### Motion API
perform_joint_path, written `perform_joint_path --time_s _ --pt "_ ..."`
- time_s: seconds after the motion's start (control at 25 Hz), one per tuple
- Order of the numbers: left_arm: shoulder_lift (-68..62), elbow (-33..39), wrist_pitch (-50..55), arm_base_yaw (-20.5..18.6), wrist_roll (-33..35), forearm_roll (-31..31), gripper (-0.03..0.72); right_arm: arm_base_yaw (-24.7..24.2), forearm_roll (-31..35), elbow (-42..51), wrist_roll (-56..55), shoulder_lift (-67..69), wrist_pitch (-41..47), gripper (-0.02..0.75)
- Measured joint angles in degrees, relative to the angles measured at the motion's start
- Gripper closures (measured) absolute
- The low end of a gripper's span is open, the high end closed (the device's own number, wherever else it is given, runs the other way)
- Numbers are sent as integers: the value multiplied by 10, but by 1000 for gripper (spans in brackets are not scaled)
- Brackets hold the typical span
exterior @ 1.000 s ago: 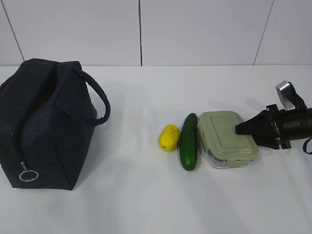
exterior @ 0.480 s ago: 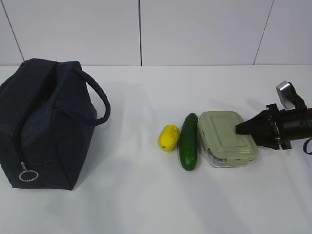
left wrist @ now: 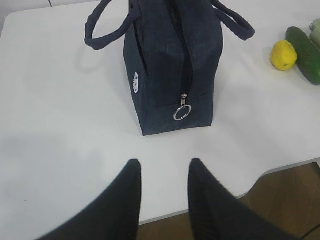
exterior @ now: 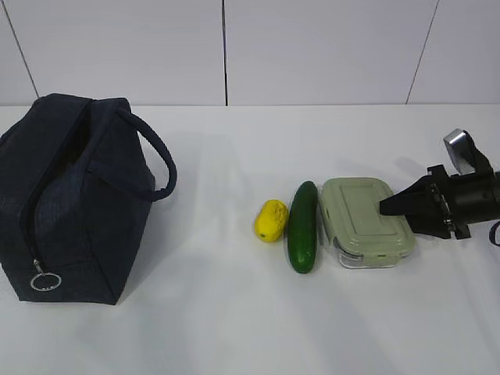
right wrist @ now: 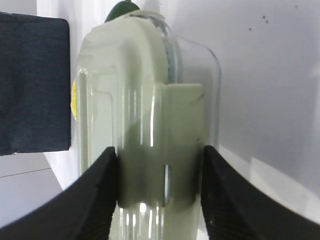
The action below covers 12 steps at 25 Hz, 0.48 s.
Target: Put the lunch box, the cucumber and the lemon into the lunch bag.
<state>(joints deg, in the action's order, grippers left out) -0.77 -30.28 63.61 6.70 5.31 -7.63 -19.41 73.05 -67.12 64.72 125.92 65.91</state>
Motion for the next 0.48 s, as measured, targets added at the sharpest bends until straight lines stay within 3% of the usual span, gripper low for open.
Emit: perform_joint_path --time_s 0.48 --pt "0 0 0 0 0 0 461 0 -22 0 -21 -16 -10 355"
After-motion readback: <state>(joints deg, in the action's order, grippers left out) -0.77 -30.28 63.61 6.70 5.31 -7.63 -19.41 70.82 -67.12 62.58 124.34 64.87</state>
